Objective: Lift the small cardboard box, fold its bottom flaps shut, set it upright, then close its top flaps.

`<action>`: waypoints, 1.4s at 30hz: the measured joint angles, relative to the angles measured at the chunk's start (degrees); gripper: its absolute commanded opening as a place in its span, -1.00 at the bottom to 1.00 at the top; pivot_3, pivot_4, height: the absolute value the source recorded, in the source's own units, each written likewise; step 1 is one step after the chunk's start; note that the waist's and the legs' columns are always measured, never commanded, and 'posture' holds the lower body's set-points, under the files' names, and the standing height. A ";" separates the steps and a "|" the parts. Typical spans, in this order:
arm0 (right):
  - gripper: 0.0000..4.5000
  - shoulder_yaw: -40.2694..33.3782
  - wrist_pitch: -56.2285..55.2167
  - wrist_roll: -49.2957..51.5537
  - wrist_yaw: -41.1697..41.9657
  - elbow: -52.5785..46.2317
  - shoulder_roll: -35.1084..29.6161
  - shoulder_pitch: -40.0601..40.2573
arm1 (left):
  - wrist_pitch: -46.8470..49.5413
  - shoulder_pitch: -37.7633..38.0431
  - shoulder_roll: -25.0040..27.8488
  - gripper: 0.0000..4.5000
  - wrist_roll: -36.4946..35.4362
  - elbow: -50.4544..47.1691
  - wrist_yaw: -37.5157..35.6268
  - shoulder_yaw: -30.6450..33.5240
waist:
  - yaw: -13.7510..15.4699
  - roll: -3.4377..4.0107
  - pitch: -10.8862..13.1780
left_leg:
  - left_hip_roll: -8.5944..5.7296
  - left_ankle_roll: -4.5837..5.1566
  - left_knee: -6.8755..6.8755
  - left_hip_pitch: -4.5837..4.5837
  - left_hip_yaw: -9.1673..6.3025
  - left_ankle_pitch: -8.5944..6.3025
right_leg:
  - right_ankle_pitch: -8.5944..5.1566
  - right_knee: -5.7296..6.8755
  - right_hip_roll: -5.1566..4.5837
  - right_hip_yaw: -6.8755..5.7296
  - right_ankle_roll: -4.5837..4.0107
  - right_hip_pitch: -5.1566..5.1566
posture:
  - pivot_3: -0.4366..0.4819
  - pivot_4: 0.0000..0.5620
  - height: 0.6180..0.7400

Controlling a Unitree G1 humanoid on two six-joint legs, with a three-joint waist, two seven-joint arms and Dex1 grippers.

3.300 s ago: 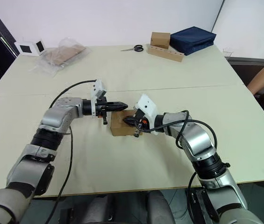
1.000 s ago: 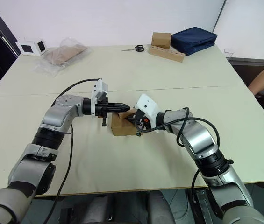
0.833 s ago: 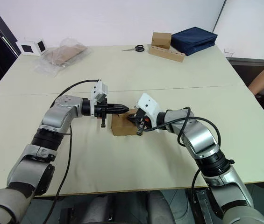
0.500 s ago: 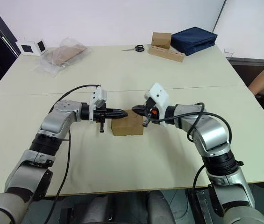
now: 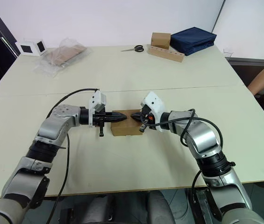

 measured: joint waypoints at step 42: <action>-1.00 -34.41 9.31 23.07 21.39 -17.41 -35.10 19.18 | 21.80 28.82 29.89 -0.99 -23.48 -36.34 4.57 31.22 | 0.26 -0.02 0.06 | 0.08 0.09 -0.05 0.04 0.09 -0.05 | -0.01 -0.12 0.00 0.01 -0.02 0.08 | -0.05 -0.47 1.00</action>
